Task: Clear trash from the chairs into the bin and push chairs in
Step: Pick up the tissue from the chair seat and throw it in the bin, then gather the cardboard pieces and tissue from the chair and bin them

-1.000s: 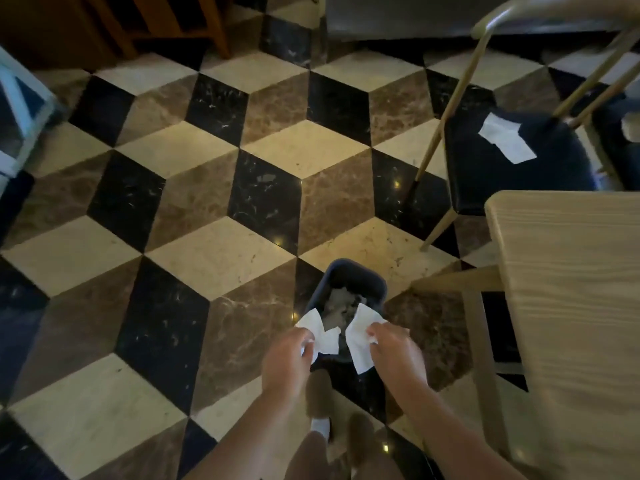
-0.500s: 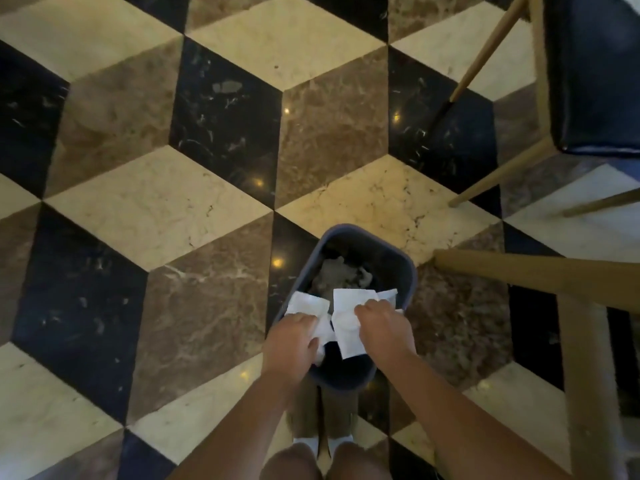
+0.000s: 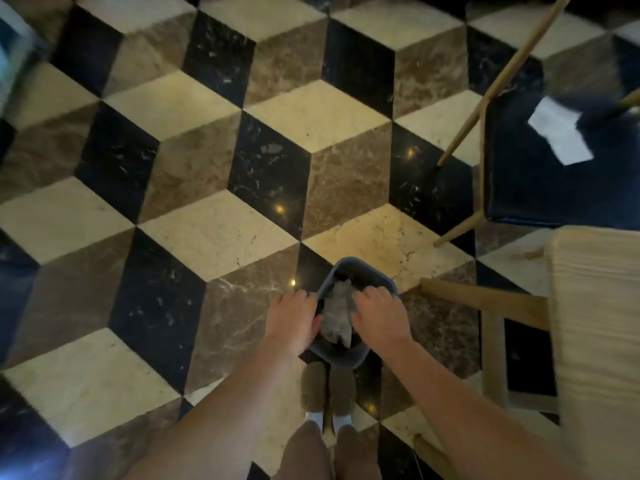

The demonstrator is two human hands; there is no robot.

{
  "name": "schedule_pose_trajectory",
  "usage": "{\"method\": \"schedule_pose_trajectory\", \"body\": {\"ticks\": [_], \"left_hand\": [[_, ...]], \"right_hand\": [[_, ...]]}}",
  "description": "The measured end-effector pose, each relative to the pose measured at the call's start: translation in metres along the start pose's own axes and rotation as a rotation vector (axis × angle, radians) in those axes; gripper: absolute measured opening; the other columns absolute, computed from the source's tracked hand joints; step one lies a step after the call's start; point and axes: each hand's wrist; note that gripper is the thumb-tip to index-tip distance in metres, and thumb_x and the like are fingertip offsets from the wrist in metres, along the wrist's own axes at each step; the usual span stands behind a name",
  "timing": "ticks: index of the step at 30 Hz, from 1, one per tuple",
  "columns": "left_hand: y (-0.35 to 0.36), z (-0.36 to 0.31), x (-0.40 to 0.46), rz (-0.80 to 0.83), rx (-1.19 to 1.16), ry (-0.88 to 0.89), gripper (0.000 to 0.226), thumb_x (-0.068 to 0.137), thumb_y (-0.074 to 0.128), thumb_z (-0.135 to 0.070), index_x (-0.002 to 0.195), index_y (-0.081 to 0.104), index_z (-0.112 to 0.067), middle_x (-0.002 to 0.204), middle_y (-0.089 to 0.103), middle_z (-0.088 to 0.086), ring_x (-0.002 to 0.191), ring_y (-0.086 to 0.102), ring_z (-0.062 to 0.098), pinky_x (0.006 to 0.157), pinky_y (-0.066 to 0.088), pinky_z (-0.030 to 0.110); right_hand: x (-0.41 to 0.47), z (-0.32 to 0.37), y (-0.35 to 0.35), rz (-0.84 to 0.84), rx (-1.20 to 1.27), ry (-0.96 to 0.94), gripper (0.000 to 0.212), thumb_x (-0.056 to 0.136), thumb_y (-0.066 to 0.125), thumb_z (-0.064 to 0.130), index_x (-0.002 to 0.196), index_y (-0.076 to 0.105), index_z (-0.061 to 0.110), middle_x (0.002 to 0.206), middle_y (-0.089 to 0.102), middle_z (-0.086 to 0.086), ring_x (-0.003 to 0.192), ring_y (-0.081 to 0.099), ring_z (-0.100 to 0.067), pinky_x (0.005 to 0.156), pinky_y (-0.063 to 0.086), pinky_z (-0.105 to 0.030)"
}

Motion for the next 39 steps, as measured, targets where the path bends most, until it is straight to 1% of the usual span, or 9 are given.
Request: {"method": "schedule_pose_trajectory", "body": {"ticks": [3,8,11,14,19,25,29,35,39], "left_hand": [[-0.069,-0.002,-0.033,-0.087,0.034,-0.028,0.030,0.092,0.047,-0.035,0.115,0.053,-0.017,0.113,0.060,0.004,0.107,0.056,0.025,0.092,0.044,0.037],[-0.157,0.007,-0.067,-0.303,0.050,-0.094,0.040,0.092,0.045,-0.039,0.124,0.050,-0.017,0.119,0.061,0.004,0.111,0.056,0.023,0.095,0.042,0.038],[-0.201,0.015,-0.075,-0.415,0.043,-0.138,0.042,0.092,0.045,-0.040,0.128,0.048,-0.018,0.121,0.060,0.002,0.113,0.055,0.021,0.096,0.042,0.037],[-0.238,0.031,-0.072,-0.486,0.019,-0.163,0.041,0.092,0.045,-0.041,0.128,0.048,-0.021,0.121,0.061,0.000,0.113,0.055,0.019,0.097,0.041,0.037],[-0.299,0.061,-0.047,-0.530,-0.011,-0.209,0.042,0.093,0.043,-0.043,0.129,0.047,-0.021,0.128,0.057,0.001,0.118,0.052,0.022,0.103,0.037,0.041],[-0.351,0.112,0.006,-0.607,0.032,-0.096,0.040,0.093,0.043,-0.043,0.124,0.050,-0.019,0.121,0.061,0.002,0.113,0.055,0.022,0.100,0.040,0.039],[-0.392,0.155,0.047,-0.600,0.043,0.016,0.036,0.093,0.045,-0.041,0.119,0.053,-0.018,0.119,0.062,0.000,0.111,0.057,0.019,0.103,0.040,0.038],[-0.444,0.201,0.099,-0.572,0.151,0.157,0.032,0.093,0.041,-0.041,0.108,0.055,-0.016,0.111,0.063,0.001,0.105,0.057,0.019,0.097,0.040,0.035],[-0.469,0.205,0.149,-0.567,0.154,0.218,0.034,0.093,0.042,-0.042,0.111,0.057,-0.017,0.114,0.063,0.000,0.106,0.058,0.019,0.097,0.040,0.034]], "right_hand": [[-0.025,0.021,-0.075,-0.051,-0.001,0.003,0.033,0.095,0.044,0.033,0.124,0.048,0.018,0.124,0.055,-0.006,0.114,0.049,-0.026,0.093,0.042,-0.039],[-0.040,0.054,-0.173,-0.258,-0.042,-0.021,0.031,0.089,0.051,0.033,0.117,0.051,0.021,0.118,0.057,-0.005,0.110,0.051,-0.024,0.091,0.043,-0.040],[-0.037,0.070,-0.222,-0.341,-0.100,-0.041,0.033,0.090,0.049,0.035,0.120,0.049,0.020,0.123,0.055,-0.006,0.114,0.049,-0.025,0.094,0.041,-0.041],[-0.024,0.088,-0.263,-0.393,-0.128,-0.045,0.037,0.094,0.045,0.038,0.125,0.047,0.019,0.128,0.054,-0.007,0.119,0.048,-0.025,0.099,0.040,-0.043],[0.014,0.119,-0.315,-0.467,-0.115,-0.061,0.037,0.094,0.043,0.039,0.127,0.046,0.021,0.132,0.051,-0.007,0.121,0.045,-0.026,0.102,0.038,-0.044],[0.084,0.158,-0.348,-0.463,-0.102,0.010,0.038,0.095,0.041,0.041,0.129,0.043,0.023,0.138,0.046,-0.004,0.126,0.040,-0.024,0.106,0.033,-0.043],[0.133,0.183,-0.374,-0.481,-0.048,0.098,0.042,0.095,0.040,0.043,0.133,0.039,0.024,0.142,0.043,-0.003,0.130,0.036,-0.023,0.109,0.029,-0.042],[0.190,0.209,-0.404,-0.503,0.010,0.222,0.042,0.095,0.041,0.041,0.132,0.042,0.022,0.138,0.046,-0.005,0.127,0.040,-0.024,0.106,0.033,-0.041],[0.222,0.197,-0.420,-0.521,0.038,0.274,0.042,0.094,0.043,0.039,0.132,0.043,0.021,0.136,0.047,-0.005,0.125,0.041,-0.025,0.104,0.034,-0.042]]}}
Point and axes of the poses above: each hand's wrist, its own x-axis towards the middle knuckle, its own y-axis out of the palm, z = x × y
